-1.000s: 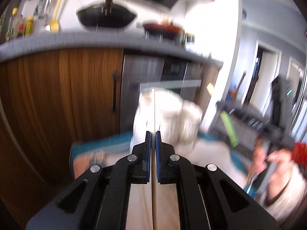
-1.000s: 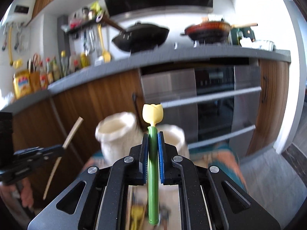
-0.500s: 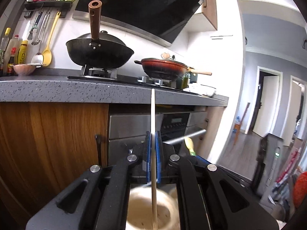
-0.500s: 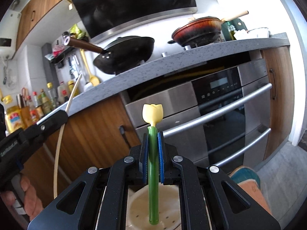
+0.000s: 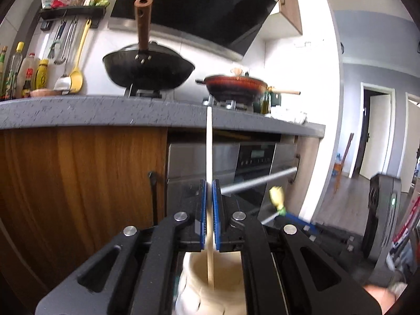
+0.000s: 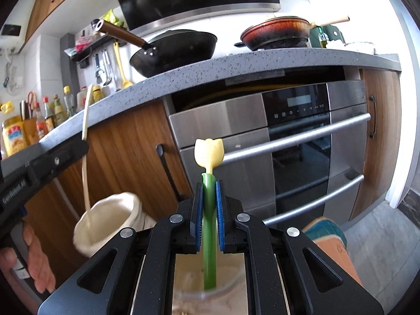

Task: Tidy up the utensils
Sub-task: 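Lift the chopstick with the left tool while the right tool carries the spatula to the pot, then open the left tool over the larger pot while the right tool releases the spatula into the smaller pot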

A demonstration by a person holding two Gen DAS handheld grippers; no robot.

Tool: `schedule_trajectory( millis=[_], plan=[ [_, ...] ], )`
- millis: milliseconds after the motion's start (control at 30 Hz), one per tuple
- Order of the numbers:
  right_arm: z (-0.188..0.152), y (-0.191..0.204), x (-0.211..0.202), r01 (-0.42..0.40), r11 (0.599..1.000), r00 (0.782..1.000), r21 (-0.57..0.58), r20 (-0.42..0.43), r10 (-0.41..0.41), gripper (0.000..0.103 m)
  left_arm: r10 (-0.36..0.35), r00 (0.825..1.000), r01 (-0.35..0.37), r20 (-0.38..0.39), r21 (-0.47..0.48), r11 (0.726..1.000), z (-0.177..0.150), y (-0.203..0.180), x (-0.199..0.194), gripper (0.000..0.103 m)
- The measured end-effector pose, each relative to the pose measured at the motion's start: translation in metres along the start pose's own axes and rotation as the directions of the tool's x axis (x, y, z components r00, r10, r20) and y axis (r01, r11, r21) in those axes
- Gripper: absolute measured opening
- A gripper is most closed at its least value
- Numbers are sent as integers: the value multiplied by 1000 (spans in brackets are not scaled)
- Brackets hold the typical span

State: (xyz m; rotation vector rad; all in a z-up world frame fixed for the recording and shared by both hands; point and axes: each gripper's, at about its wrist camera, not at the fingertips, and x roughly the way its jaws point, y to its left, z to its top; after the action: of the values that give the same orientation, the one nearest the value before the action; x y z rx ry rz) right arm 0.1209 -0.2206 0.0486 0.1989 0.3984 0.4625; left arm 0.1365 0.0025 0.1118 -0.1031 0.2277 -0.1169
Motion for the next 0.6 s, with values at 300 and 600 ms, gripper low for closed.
schedule_trajectory(
  millis=[300,600],
  plan=[
    [-18,0,-23,-3,1000,999,-2,-54,3,11,4,995,-3,-103,12,1000,-34,8,-22,4],
    [-21,3,-19,12,1000,997,-18,-70,-13,21,6,994,-5,-105,12,1000,-35,12,-20,19]
  ],
)
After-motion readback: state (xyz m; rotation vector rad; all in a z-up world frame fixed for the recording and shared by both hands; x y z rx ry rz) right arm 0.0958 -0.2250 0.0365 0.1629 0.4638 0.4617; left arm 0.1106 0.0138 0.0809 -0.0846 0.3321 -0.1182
